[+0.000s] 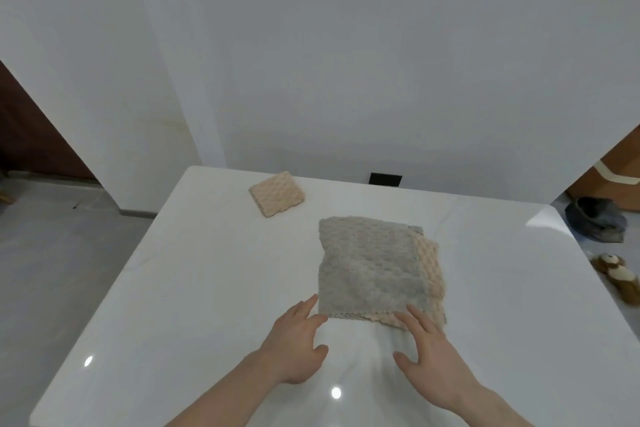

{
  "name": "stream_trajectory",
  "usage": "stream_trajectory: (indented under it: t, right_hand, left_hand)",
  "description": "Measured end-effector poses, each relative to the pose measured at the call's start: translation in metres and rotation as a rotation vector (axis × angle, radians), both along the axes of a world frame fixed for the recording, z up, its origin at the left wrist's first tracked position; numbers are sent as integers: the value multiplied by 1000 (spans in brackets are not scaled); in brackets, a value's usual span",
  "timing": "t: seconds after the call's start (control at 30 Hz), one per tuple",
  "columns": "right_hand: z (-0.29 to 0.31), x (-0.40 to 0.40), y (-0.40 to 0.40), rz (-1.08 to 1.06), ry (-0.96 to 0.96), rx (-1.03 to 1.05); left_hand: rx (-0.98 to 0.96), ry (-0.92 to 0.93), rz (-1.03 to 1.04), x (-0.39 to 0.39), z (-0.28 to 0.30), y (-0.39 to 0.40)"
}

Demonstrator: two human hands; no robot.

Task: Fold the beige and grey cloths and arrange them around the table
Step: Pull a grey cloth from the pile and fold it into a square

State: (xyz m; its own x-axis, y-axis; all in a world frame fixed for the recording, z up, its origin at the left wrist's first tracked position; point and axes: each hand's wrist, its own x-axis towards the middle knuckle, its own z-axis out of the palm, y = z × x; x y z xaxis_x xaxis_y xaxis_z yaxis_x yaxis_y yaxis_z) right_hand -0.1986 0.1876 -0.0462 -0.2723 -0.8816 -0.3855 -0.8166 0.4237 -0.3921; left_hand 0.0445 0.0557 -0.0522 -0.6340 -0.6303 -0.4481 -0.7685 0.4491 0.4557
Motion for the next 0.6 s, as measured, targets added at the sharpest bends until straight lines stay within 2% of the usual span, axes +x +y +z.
stream_trajectory:
  t: [0.13, 0.27, 0.43, 0.6]
  right_hand:
    - [-69, -27, -32, -18, 30, -51]
    - [-124, -49, -52, -81, 102, -216]
    - [-175, -49, -49, -139, 174, -596]
    - [-201, -59, -50, -108, 213, -698]
  left_hand:
    - [-59, 68, 4, -27, -74, -17]
    - [-213, 266, 12, -38, -145, -24]
    - [-487, 434, 68, -45, -191, -15]
    - [-589, 451, 48, -45, -206, -19]
